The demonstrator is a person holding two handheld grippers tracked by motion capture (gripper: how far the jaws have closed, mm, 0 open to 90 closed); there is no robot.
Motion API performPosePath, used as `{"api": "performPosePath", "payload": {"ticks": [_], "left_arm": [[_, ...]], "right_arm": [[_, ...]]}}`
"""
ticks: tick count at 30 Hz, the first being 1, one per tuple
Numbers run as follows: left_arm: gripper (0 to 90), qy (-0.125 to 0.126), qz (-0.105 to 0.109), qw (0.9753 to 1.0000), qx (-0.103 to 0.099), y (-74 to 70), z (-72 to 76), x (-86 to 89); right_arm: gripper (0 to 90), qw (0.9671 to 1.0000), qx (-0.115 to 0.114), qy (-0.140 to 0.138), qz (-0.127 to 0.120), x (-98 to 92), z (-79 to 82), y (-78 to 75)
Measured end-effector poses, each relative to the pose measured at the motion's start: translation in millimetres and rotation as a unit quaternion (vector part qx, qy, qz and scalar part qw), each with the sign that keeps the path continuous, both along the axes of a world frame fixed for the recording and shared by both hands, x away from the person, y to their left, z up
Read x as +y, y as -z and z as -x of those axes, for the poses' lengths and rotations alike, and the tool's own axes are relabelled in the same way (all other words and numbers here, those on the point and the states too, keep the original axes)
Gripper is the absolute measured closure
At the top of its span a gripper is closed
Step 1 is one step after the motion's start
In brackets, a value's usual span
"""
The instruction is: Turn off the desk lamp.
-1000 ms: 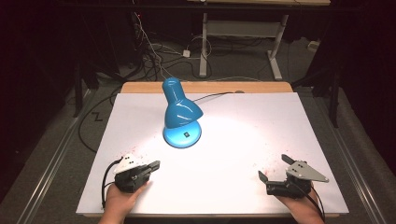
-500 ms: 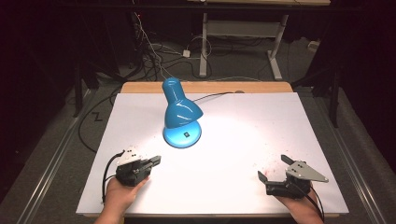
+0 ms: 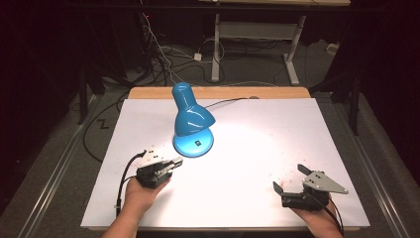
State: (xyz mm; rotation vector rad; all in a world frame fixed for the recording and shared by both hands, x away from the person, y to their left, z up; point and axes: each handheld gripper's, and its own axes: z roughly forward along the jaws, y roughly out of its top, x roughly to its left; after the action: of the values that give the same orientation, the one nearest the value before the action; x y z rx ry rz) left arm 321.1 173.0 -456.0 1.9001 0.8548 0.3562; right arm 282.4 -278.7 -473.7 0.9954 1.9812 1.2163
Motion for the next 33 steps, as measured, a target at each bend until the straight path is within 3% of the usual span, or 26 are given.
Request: {"api": "performPosePath", "payload": {"ticks": [22, 24, 33], "left_arm": [[87.9, -0.006, 0.029, 0.9996, 0.004, 7.3, -28.7, -14.5], [87.8, -0.002, 0.035, 0.9993, 0.015, 9.1, -34.2, -16.4], [87.9, -0.011, 0.049, 0.9983, 0.029, 16.2, -47.9, -22.6]], "right_arm": [[0.4, 1.0, -0.004, 0.004, -0.004, -2.6, -1.1, -1.4], [0.4, 1.0, -0.004, 0.005, -0.004, -2.7, -1.0, -1.4], [0.3, 1.0, -0.002, 0.006, -0.004, -3.3, -0.2, -1.1]]}}
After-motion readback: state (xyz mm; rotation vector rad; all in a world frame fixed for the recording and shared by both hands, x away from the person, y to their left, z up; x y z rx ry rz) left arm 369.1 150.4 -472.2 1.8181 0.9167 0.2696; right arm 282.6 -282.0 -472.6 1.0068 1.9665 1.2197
